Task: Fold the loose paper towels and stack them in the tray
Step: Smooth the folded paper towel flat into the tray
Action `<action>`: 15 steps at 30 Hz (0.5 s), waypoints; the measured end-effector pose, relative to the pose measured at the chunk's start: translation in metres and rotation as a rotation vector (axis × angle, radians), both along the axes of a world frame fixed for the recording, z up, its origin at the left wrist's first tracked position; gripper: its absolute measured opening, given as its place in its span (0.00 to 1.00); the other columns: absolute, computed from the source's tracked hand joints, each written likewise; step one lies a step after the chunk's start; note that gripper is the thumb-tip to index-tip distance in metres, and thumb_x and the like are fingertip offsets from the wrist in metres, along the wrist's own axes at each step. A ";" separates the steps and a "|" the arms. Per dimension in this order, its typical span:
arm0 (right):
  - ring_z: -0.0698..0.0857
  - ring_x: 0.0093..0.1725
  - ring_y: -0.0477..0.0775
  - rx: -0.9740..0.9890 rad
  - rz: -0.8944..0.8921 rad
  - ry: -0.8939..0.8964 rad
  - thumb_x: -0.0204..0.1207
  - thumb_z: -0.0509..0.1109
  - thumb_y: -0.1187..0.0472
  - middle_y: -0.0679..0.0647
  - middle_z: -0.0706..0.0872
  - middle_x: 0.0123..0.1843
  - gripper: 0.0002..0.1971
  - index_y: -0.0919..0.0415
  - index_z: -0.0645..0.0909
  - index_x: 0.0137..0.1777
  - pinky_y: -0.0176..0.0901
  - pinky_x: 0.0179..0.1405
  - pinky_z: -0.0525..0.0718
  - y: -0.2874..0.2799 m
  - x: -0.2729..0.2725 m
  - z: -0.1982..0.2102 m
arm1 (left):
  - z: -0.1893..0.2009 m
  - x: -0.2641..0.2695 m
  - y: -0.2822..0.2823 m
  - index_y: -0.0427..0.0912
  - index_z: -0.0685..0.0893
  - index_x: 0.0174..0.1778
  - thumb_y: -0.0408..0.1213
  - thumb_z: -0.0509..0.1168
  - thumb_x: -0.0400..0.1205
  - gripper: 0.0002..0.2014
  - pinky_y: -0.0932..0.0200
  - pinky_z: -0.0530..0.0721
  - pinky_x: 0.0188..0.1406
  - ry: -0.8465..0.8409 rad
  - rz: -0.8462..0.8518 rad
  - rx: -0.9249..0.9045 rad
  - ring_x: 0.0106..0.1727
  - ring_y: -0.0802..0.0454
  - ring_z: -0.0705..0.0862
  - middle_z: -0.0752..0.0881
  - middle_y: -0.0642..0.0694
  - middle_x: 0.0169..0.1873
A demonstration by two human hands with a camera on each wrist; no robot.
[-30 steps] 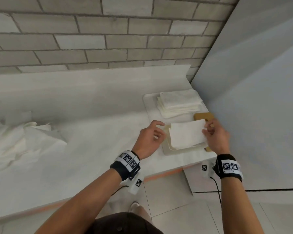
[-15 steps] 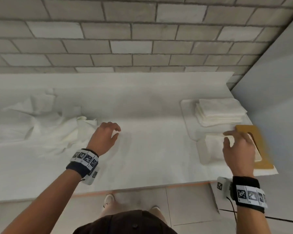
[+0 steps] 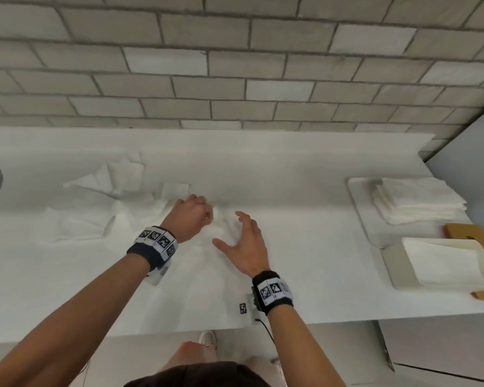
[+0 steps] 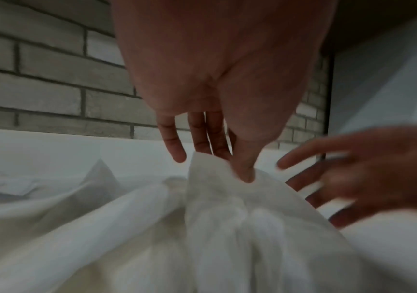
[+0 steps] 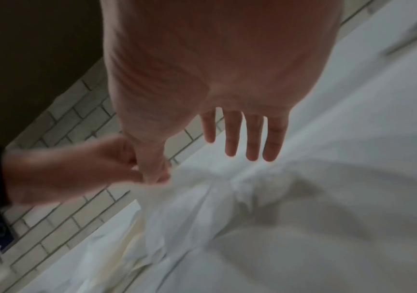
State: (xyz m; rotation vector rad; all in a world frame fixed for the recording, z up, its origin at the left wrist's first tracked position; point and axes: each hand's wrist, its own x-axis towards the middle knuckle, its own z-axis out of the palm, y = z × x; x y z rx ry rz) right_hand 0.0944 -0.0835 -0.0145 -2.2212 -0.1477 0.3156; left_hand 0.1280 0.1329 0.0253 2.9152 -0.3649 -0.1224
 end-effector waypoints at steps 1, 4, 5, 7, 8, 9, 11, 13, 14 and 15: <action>0.78 0.72 0.47 0.040 -0.015 -0.003 0.76 0.80 0.36 0.43 0.78 0.78 0.40 0.39 0.66 0.84 0.50 0.70 0.79 0.012 0.003 -0.001 | 0.008 0.000 0.000 0.52 0.86 0.53 0.43 0.67 0.89 0.02 0.49 0.73 0.55 0.008 -0.021 -0.089 0.62 0.49 0.81 0.83 0.55 0.52; 0.88 0.51 0.42 0.221 -0.156 -0.035 0.84 0.78 0.57 0.46 0.91 0.57 0.15 0.49 0.82 0.68 0.46 0.56 0.83 0.021 0.017 0.003 | 0.033 0.001 0.009 0.55 0.78 0.54 0.43 0.64 0.91 0.02 0.43 0.85 0.54 0.004 -0.022 -0.354 0.51 0.47 0.86 0.88 0.54 0.47; 0.88 0.48 0.37 0.246 -0.192 -0.055 0.85 0.78 0.59 0.44 0.92 0.52 0.09 0.50 0.85 0.62 0.43 0.53 0.83 0.017 0.021 0.006 | 0.041 0.001 0.014 0.54 0.76 0.54 0.42 0.63 0.92 0.03 0.43 0.87 0.50 -0.014 0.003 -0.434 0.46 0.47 0.87 0.88 0.52 0.43; 0.90 0.48 0.35 0.285 -0.209 -0.066 0.84 0.79 0.54 0.40 0.94 0.50 0.06 0.48 0.88 0.58 0.42 0.51 0.85 0.000 0.026 0.016 | 0.056 0.002 0.023 0.52 0.77 0.55 0.40 0.65 0.92 0.03 0.49 0.87 0.48 -0.068 0.068 -0.558 0.41 0.46 0.87 0.88 0.48 0.38; 0.92 0.51 0.39 0.330 -0.198 -0.047 0.83 0.80 0.50 0.40 0.95 0.52 0.08 0.47 0.89 0.59 0.43 0.54 0.88 -0.010 0.027 0.022 | 0.061 0.002 0.027 0.51 0.78 0.56 0.40 0.67 0.91 0.04 0.56 0.85 0.49 -0.082 0.096 -0.605 0.41 0.49 0.87 0.88 0.47 0.38; 0.94 0.56 0.43 0.375 -0.182 -0.025 0.83 0.80 0.48 0.41 0.96 0.55 0.10 0.47 0.90 0.61 0.46 0.58 0.90 -0.020 0.027 0.027 | 0.062 0.001 0.032 0.49 0.79 0.58 0.40 0.69 0.91 0.05 0.61 0.83 0.50 -0.082 0.121 -0.632 0.42 0.53 0.87 0.89 0.49 0.38; 0.95 0.61 0.50 0.461 -0.170 0.037 0.85 0.79 0.49 0.45 0.96 0.60 0.11 0.49 0.92 0.64 0.53 0.62 0.92 -0.040 0.025 0.036 | 0.053 0.000 0.043 0.48 0.82 0.59 0.42 0.70 0.90 0.05 0.60 0.84 0.52 -0.069 0.149 -0.629 0.45 0.57 0.87 0.91 0.51 0.43; 0.94 0.62 0.53 0.488 -0.203 0.106 0.87 0.78 0.53 0.49 0.96 0.61 0.10 0.54 0.93 0.63 0.58 0.63 0.94 -0.062 0.023 0.036 | 0.033 -0.001 0.061 0.49 0.82 0.63 0.49 0.73 0.87 0.13 0.49 0.84 0.61 -0.075 0.184 -0.462 0.59 0.49 0.87 0.90 0.51 0.56; 0.95 0.61 0.53 0.465 -0.230 0.119 0.86 0.79 0.53 0.50 0.96 0.60 0.09 0.55 0.93 0.61 0.60 0.62 0.95 -0.072 0.021 0.034 | 0.022 -0.003 0.071 0.50 0.80 0.69 0.54 0.76 0.83 0.23 0.44 0.82 0.67 -0.035 0.206 -0.324 0.68 0.45 0.82 0.86 0.50 0.66; 0.95 0.59 0.53 0.406 -0.261 0.110 0.84 0.80 0.52 0.49 0.96 0.59 0.08 0.54 0.93 0.57 0.60 0.61 0.95 -0.081 0.020 0.030 | 0.011 -0.006 0.081 0.51 0.77 0.76 0.57 0.79 0.78 0.33 0.39 0.79 0.72 0.042 0.233 -0.206 0.76 0.42 0.76 0.81 0.48 0.73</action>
